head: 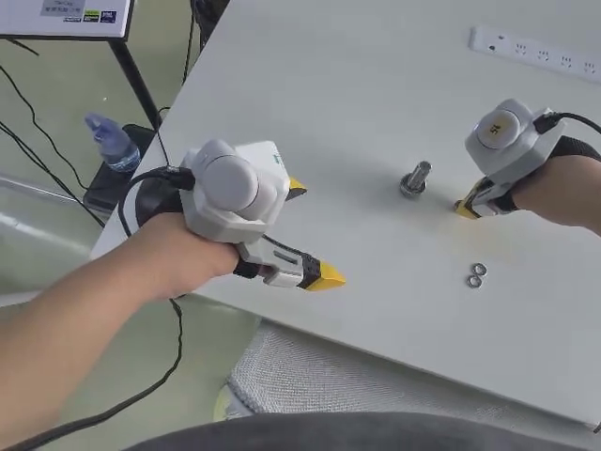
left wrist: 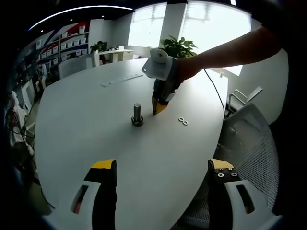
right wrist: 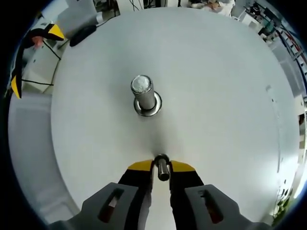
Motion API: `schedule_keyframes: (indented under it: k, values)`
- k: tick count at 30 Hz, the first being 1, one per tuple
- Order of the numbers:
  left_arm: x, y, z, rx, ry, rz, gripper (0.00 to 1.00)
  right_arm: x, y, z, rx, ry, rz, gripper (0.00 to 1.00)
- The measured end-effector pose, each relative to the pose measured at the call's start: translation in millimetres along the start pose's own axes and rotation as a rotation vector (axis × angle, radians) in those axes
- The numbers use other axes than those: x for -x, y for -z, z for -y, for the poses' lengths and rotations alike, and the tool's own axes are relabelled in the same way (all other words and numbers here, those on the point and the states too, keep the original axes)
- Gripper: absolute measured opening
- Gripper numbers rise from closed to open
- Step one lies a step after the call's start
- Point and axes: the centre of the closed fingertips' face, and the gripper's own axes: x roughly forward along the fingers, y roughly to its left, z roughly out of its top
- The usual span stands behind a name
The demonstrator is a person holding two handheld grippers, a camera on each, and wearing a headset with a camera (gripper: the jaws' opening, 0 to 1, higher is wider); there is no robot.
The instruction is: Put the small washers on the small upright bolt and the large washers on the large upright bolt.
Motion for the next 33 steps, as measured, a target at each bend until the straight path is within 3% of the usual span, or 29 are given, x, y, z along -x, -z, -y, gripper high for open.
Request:
schedule_keyframes:
  k: [13,20,28,33]
  values:
    - [5.6,-3.0,1.8,0.0,-0.01,0.015,0.78,2.4,-3.4,3.8,0.038,0.009,0.02,0.31]
    - [7.7,-7.2,6.1,0.0,-0.017,0.029,0.78,14.2,-2.2,1.0,0.048,0.005,0.029,0.3]
    - [9.3,-2.1,-0.1,0.019,-0.045,0.036,0.8,33.3,-10.6,5.6,0.03,-0.002,0.07,0.29]
    - [12.0,-8.1,-3.5,0.016,-0.064,0.046,0.81,40.8,-11.4,5.4,0.037,-0.005,0.072,0.29]
